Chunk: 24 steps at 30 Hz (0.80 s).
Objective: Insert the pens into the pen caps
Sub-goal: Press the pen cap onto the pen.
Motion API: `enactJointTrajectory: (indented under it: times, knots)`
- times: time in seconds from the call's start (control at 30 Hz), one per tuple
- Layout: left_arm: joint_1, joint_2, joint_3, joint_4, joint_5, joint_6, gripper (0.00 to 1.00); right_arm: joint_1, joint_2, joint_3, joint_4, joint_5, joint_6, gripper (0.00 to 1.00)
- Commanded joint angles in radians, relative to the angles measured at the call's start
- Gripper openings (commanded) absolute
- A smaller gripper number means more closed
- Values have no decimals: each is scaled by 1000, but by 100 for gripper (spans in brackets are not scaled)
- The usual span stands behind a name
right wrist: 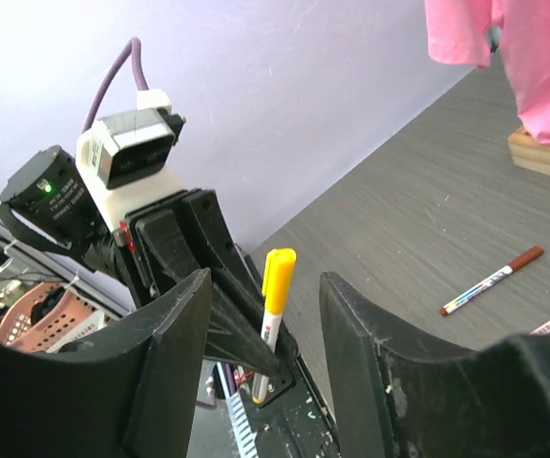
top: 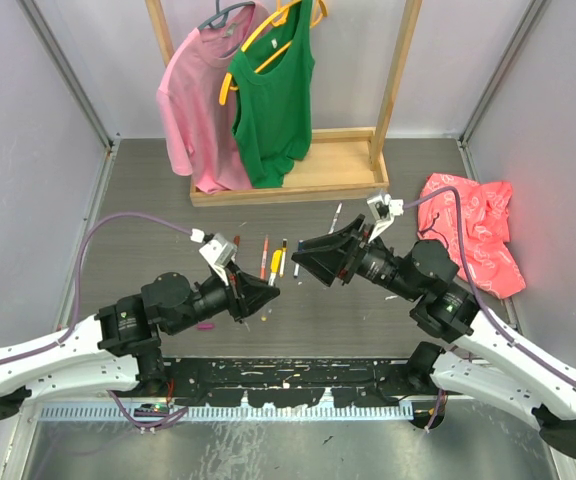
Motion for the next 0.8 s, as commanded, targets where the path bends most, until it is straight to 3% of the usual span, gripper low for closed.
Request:
enactJointTrajectory:
  times: [0.0, 0.27, 0.77]
  knots:
    - [2, 2, 17, 75, 65, 15, 0, 3, 3, 60, 4, 64, -29, 55]
    - [2, 34, 29, 98, 150, 23, 0, 4, 53, 102, 30, 50, -23, 57]
    - [2, 40, 32, 131, 190, 26, 0, 3, 105, 60, 134, -180, -5, 56]
